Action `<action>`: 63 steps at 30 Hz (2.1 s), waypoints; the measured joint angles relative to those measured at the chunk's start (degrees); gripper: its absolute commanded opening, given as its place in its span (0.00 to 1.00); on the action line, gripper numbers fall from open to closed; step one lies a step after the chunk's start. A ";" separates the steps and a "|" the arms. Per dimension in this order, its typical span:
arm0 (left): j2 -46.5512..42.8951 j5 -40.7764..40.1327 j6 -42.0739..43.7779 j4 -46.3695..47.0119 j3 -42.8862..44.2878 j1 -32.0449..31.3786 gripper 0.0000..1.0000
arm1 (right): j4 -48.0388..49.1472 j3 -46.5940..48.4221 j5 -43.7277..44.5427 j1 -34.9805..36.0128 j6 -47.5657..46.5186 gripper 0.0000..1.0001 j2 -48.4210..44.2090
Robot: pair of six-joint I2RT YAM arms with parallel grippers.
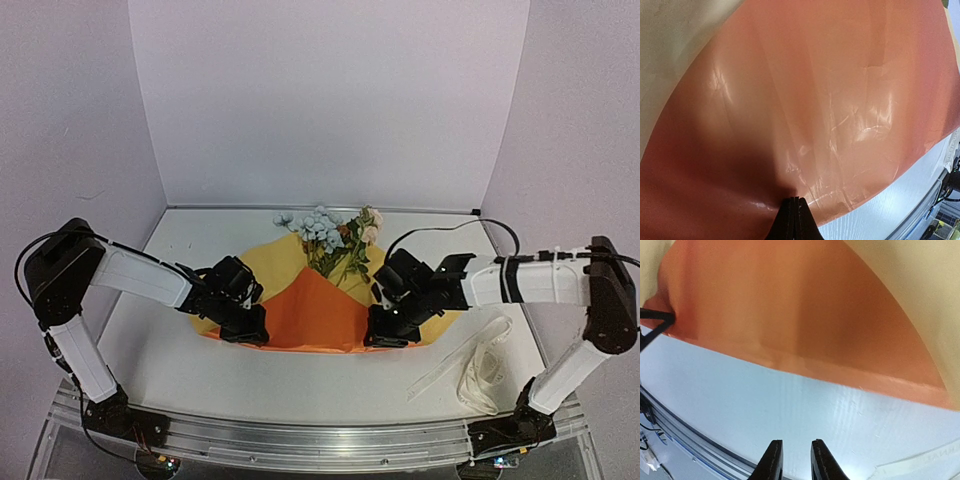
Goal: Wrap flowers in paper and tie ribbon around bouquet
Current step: Press the fold line of the 1/4-folded wrapping paper, then pick up the one-fourth-folded wrapping paper from the center of the board.
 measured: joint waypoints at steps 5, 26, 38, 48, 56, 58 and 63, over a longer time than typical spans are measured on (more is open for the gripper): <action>0.22 0.00 0.05 -0.05 0.32 0.00 0.01 | 2.97 9.51 -0.39 -0.01 -0.75 0.20 11.72; 0.31 0.01 0.96 0.00 0.34 0.00 0.01 | 10.18 -3.30 8.85 -0.54 -0.34 0.18 9.76; 0.57 0.13 0.96 -0.03 0.66 0.00 0.01 | 12.51 -16.84 16.25 -7.00 3.60 0.19 -1.83; 0.95 0.13 1.07 -0.51 1.32 0.00 0.01 | 9.15 -21.31 16.71 -8.31 6.65 0.46 -8.15; 0.95 0.16 1.07 -0.51 1.32 0.00 0.01 | 9.27 -22.38 17.19 -5.42 10.82 0.56 -9.70; 0.95 0.16 1.07 -0.51 1.32 0.00 0.02 | 11.84 -23.15 17.94 -5.18 12.59 0.56 -9.76; 0.95 0.18 1.07 -0.51 1.32 0.00 0.01 | 22.59 -26.49 21.38 -5.14 17.41 0.53 -9.70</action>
